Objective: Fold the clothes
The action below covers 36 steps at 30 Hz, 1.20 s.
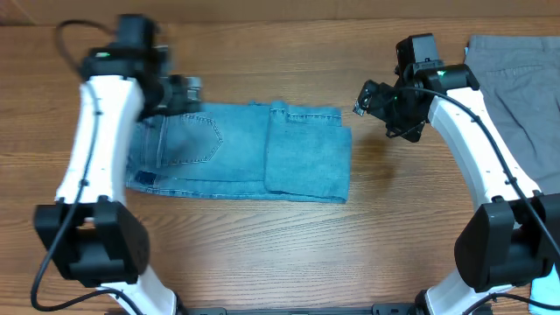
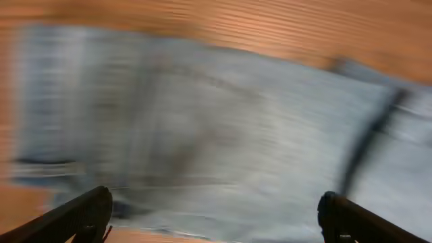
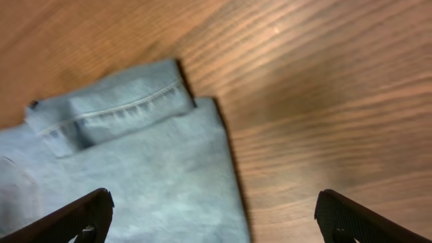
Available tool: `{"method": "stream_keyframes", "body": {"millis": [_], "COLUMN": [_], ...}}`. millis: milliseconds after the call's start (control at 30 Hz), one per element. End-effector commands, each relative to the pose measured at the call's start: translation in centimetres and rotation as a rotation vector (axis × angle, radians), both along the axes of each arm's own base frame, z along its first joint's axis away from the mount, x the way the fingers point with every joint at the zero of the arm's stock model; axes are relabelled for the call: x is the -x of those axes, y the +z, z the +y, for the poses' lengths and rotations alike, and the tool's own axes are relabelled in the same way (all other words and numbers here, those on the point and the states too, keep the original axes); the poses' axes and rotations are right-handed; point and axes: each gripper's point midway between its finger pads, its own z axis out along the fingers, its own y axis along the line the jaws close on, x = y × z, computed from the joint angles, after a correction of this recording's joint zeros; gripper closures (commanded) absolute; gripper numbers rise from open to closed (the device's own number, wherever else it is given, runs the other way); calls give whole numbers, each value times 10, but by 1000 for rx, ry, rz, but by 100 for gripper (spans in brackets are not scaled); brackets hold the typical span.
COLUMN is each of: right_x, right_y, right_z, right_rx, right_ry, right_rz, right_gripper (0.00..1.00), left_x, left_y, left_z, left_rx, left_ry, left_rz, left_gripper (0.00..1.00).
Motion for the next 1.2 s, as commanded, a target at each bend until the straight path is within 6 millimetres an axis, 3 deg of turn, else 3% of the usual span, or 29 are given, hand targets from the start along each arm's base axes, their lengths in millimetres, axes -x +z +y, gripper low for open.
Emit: {"method": "stream_keyframes", "body": {"millis": [0,167,267,500,733,833,867,1067,1167], "right_x": [0,0,0,5,4,1,0,0,7], "right_y": [2,2,2,1,1,2,2,4,-6], "right_z": [-8,-8,-7,-7,-7,-6,-6,2,3], "right_rx": [46,48,47,44,43,39,38,-3,-1], "right_ry": [33,40,40,42,41,37,34,49,54], "right_rz": [-11,-13,-13,9,4,-9,-12,-14,13], "right_gripper": [0,0,0,0,0,0,0,0,0], "left_x": [5,12,19,16,13,15,17,18,14], "left_y": [-14,-20,-41,-117,-150,-156,-160,-172,-164], "left_z": [66,115,143,150,126,110,107,86,96], "left_rx": [9,98,109,187,330,398,406,409,361], "left_ry": [31,29,58,51,-61,-92,-96,-122,-4], "left_rz": [21,-19,16,131,136,147,164,222,266], "left_gripper": [0,0,0,0,2,20,37,94,96]}}
